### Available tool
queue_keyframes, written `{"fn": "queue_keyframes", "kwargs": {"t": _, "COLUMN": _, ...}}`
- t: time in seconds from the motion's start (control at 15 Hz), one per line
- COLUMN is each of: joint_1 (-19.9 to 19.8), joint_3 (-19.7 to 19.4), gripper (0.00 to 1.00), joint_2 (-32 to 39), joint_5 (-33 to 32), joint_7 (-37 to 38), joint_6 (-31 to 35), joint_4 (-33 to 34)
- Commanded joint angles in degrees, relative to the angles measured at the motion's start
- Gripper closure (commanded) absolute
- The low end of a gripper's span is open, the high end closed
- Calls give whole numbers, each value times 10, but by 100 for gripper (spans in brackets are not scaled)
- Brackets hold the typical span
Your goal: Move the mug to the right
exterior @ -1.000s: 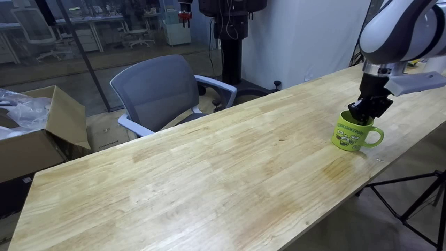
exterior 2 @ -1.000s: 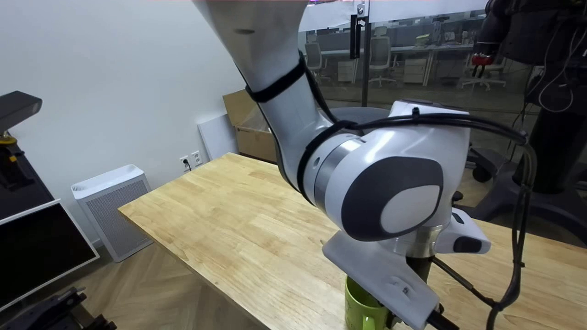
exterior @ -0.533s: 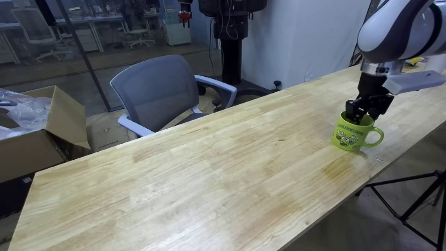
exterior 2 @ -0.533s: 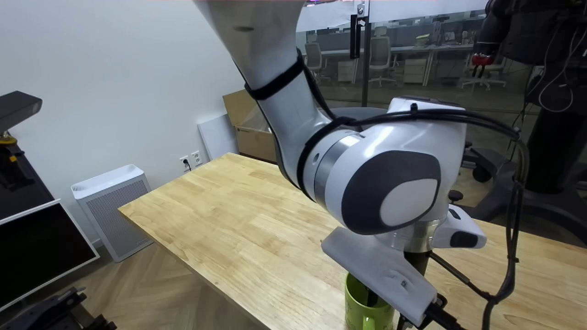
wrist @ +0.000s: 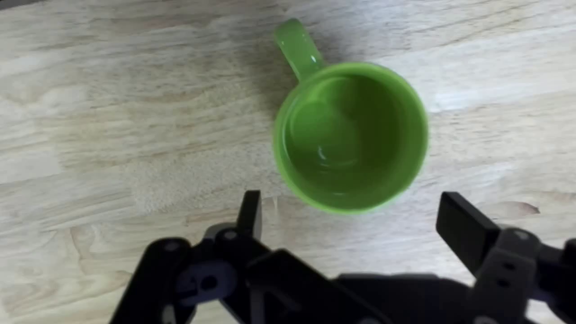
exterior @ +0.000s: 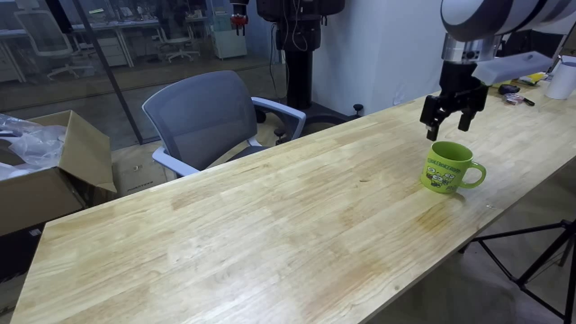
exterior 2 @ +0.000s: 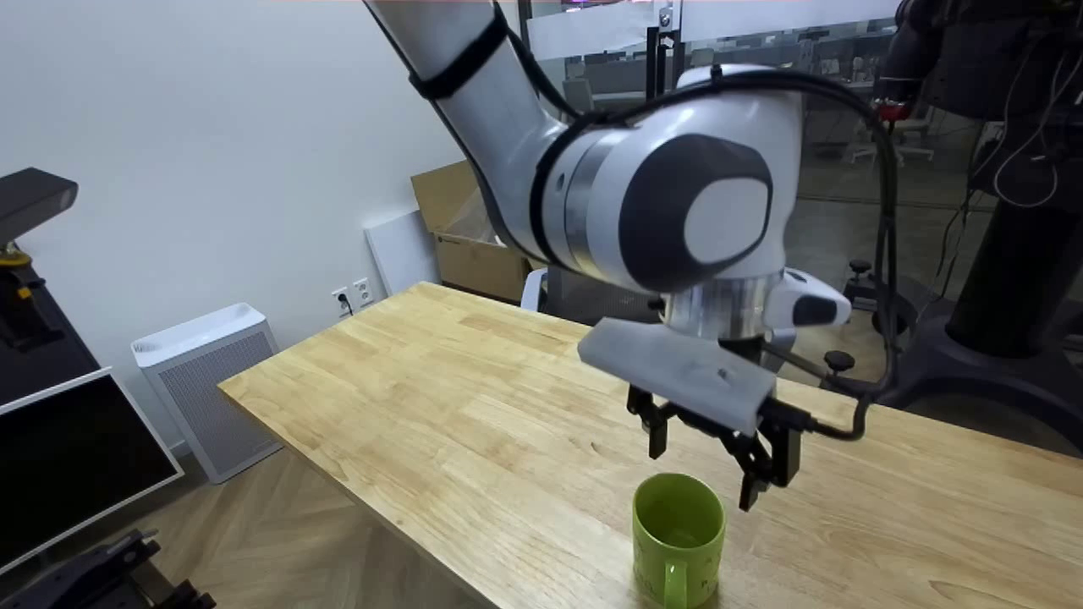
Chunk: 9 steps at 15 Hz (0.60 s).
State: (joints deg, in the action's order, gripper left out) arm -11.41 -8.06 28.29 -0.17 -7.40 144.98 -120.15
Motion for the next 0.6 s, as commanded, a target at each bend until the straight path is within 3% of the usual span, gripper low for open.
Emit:
{"fn": "queue_keyframes", "kwargs": {"t": 0.0, "joint_1": 28, "joint_3": 1, "gripper": 0, "joint_2": -54, "joint_5": -16, "joint_7": 32, "joint_6": -71, "joint_4": 19}}
{"fn": "queue_keyframes", "kwargs": {"t": 0.27, "joint_1": 54, "joint_3": 16, "gripper": 0, "joint_2": -91, "joint_5": -20, "joint_7": 30, "joint_6": -147, "joint_4": 33}}
{"fn": "queue_keyframes", "kwargs": {"t": 0.33, "joint_1": 40, "joint_3": 15, "gripper": 0, "joint_2": -76, "joint_5": -8, "joint_7": 12, "joint_6": -113, "joint_4": 28}}
{"fn": "queue_keyframes", "kwargs": {"t": 0.53, "joint_1": 50, "joint_3": 21, "gripper": 0, "joint_2": -90, "joint_5": -11, "joint_7": 13, "joint_6": -136, "joint_4": 28}}
